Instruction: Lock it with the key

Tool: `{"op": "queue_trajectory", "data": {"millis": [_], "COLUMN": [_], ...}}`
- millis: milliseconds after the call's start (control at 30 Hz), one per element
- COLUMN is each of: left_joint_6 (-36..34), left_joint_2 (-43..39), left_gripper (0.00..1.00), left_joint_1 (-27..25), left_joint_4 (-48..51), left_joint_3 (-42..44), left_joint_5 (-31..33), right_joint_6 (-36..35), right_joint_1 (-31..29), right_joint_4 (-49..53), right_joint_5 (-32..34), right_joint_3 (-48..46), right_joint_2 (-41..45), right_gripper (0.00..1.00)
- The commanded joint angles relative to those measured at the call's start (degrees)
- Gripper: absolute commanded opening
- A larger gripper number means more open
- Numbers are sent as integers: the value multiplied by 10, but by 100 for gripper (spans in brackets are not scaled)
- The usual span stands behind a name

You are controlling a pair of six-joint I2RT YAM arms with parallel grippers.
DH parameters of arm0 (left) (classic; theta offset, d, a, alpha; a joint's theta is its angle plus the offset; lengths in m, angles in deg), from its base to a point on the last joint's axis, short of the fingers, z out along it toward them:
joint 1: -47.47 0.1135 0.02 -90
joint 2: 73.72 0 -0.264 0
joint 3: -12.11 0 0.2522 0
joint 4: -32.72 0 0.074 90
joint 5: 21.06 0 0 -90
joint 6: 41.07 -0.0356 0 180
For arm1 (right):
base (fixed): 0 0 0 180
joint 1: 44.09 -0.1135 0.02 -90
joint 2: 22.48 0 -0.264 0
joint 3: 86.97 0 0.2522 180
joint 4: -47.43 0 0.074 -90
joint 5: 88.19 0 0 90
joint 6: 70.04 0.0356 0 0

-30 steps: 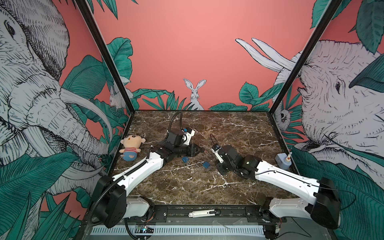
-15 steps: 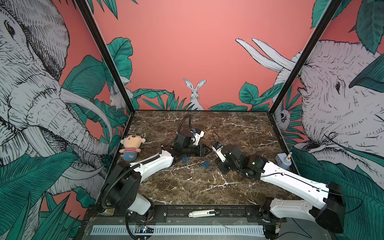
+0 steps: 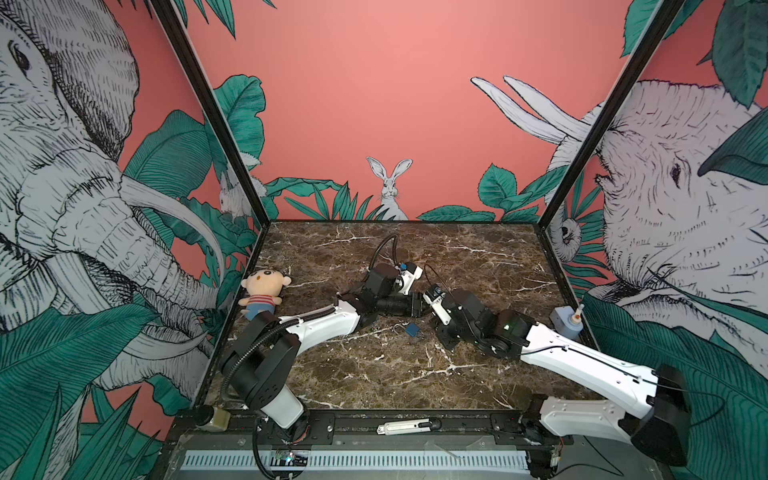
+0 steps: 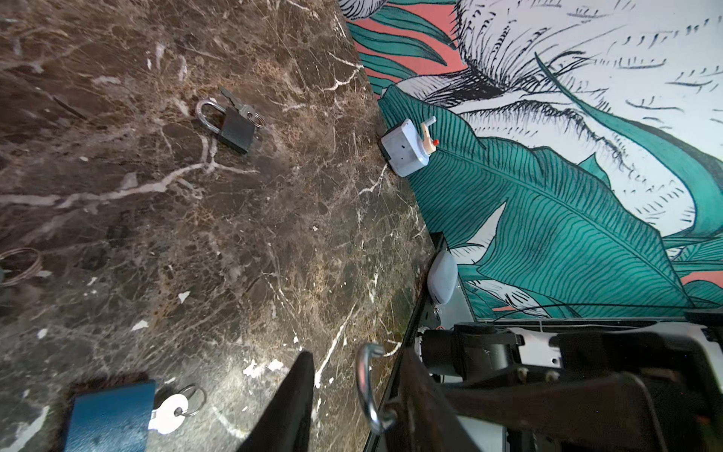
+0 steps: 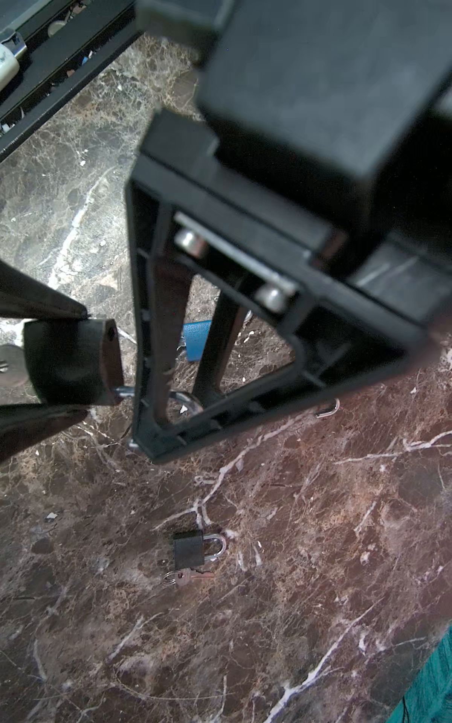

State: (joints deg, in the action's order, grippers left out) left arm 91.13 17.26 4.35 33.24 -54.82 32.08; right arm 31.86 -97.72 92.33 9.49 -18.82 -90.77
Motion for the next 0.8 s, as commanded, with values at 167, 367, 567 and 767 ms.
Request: {"op": "queue_trajectory", "data": {"millis": [167, 367, 567, 767], "left_joint_6": [9, 13, 13, 15], "left_joint_2": [14, 26, 30, 33], "left_gripper": [30, 27, 22, 7], "left_joint_1": [-6, -9, -9, -10], "left_joint_4": [-31, -27, -24, -26], "left_joint_3": [-29, -34, -33, -35], "left_joint_5": [-13, -19, -24, -26], "right_joint_6": [-6, -8, -12, -13], "right_joint_1": [-4, -4, -4, -4], "right_joint_4": [-14, -15, -16, -16], "right_joint_5": [2, 5, 9, 9], "right_joint_3": [19, 19, 20, 21], "right_joint_2": [2, 0, -2, -2], "right_gripper": [6, 6, 5, 6]}}
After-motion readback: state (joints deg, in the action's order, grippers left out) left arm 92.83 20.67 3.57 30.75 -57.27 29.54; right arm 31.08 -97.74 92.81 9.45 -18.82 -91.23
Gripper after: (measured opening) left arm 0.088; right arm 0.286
